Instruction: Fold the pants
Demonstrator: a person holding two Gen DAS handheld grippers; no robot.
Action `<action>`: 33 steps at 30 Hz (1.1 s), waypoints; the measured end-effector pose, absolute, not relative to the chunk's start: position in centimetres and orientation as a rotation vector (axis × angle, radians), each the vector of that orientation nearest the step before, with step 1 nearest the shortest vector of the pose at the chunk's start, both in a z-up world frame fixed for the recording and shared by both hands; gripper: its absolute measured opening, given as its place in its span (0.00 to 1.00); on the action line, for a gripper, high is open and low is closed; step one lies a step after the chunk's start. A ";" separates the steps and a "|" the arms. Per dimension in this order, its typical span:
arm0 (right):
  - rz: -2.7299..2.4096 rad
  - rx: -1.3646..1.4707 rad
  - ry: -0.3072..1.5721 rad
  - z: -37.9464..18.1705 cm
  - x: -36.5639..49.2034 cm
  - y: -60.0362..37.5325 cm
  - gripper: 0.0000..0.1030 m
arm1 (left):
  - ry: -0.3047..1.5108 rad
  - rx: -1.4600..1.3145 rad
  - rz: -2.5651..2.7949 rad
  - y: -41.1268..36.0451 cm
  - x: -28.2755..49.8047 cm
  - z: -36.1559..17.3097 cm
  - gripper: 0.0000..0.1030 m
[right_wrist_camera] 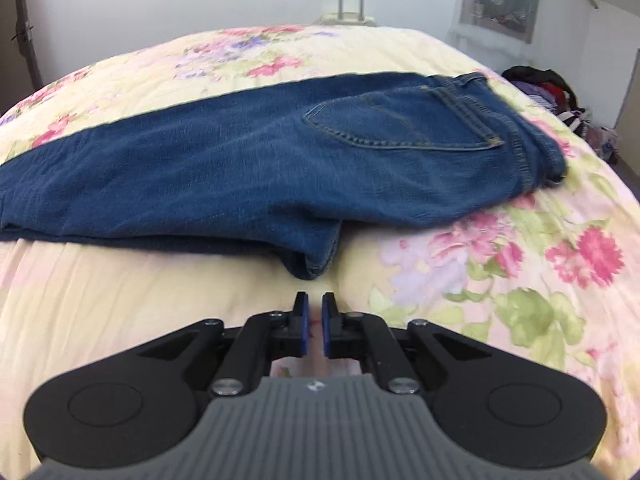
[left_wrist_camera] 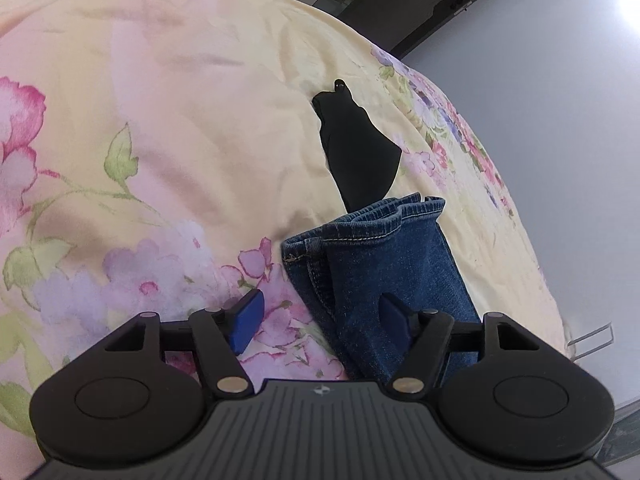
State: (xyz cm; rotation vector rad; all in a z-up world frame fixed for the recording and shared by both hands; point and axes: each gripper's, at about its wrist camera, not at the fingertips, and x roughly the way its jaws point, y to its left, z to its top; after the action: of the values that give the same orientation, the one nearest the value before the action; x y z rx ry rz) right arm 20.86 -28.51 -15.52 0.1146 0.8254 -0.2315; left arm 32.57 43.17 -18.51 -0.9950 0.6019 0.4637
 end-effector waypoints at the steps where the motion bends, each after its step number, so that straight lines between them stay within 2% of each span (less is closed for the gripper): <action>1: -0.251 0.106 0.786 -15.0 20.4 -28.4 0.07 | 0.589 -1.017 0.458 43.4 32.4 -18.8 0.75; 4: -0.275 0.097 0.675 -13.7 20.1 -28.4 0.21 | 0.549 -1.065 0.449 43.9 32.4 -19.7 0.74; 8: -0.266 0.088 0.613 -12.9 21.2 -27.8 0.21 | 0.519 -1.055 0.430 44.0 33.2 -20.2 0.72; 10: -0.248 0.099 0.582 -12.5 22.1 -27.2 0.22 | 0.514 -1.036 0.438 43.9 33.9 -20.3 0.64; 14: -0.208 0.094 0.539 -12.1 24.5 -25.6 0.31 | 0.530 -0.942 0.458 43.1 35.0 -20.0 0.52; 19: -0.146 0.065 0.551 -12.7 27.7 -23.6 0.33 | 0.581 -0.801 0.470 42.3 36.1 -18.5 0.27; 21: -0.098 0.071 0.575 -12.8 29.2 -23.0 0.33 | 0.586 -0.752 0.490 41.5 36.6 -17.4 0.22; 29: 0.154 0.050 0.647 -14.0 37.5 -14.8 0.31 | 0.510 -0.642 0.457 39.0 37.0 -10.8 0.18; 33: 0.255 0.058 0.662 -15.4 38.2 -10.3 0.28 | 0.465 -0.607 0.396 37.3 37.5 -6.7 0.16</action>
State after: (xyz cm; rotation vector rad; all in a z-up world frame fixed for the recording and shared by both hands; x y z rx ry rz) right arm 38.20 -10.26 -15.40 0.0578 0.6620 0.2550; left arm 37.47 37.30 -6.68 -0.6074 0.4652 0.3958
